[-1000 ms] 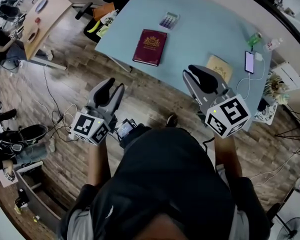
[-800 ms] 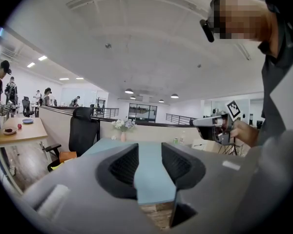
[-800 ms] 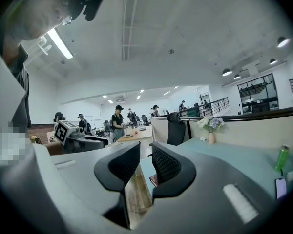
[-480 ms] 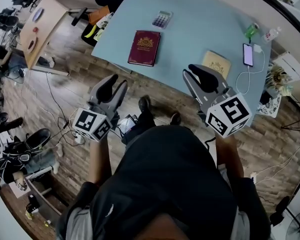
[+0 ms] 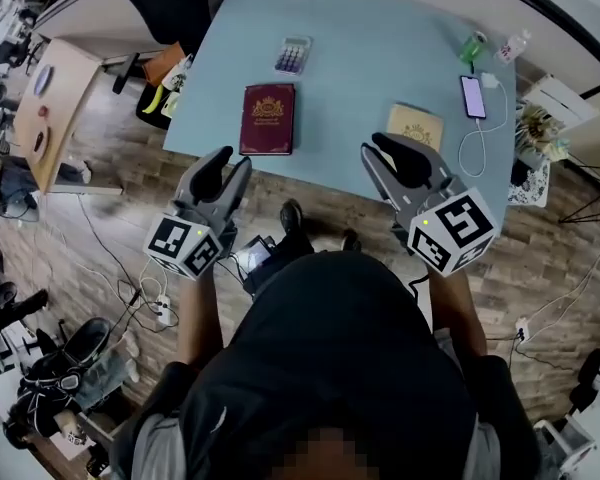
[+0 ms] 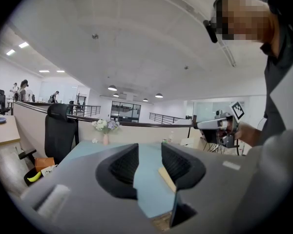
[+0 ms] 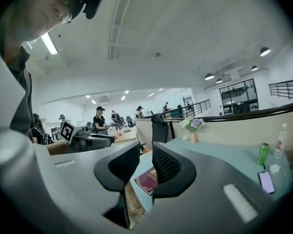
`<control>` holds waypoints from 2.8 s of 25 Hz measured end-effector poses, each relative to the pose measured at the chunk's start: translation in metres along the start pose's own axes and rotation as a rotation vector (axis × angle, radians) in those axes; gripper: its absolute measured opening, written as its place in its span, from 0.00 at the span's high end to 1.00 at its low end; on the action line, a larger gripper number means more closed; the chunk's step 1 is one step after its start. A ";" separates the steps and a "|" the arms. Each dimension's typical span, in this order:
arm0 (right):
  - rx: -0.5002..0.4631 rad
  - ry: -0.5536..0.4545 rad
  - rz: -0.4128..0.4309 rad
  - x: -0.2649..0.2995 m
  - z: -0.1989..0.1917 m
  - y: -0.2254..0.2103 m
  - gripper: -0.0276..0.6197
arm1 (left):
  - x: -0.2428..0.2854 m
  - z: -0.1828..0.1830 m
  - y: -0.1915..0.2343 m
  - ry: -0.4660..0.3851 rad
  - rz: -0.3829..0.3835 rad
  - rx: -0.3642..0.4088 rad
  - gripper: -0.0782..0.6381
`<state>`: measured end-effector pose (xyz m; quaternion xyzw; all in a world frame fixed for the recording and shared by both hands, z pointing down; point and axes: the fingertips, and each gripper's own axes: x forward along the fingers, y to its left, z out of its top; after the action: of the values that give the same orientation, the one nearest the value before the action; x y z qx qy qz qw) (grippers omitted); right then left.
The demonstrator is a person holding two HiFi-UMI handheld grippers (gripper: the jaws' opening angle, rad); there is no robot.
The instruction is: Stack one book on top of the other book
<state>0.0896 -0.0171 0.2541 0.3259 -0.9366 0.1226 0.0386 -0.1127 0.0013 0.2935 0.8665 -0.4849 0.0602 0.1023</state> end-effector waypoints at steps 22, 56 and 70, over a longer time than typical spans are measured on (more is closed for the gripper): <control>0.005 0.032 -0.181 0.128 0.019 0.001 0.84 | 0.053 0.008 0.153 0.002 -0.165 -0.041 0.61; 0.182 0.307 -0.061 0.256 -0.110 -0.012 0.83 | 0.050 -0.125 0.240 0.203 -0.080 -0.220 0.61; 0.330 0.463 -0.123 0.283 -0.218 -0.054 0.80 | 0.097 -0.202 0.246 0.353 -0.114 -0.280 0.61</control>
<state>-0.1007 -0.1730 0.5190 0.3474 -0.8486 0.3420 0.2053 -0.2734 -0.1566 0.5384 0.8460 -0.4133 0.1371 0.3078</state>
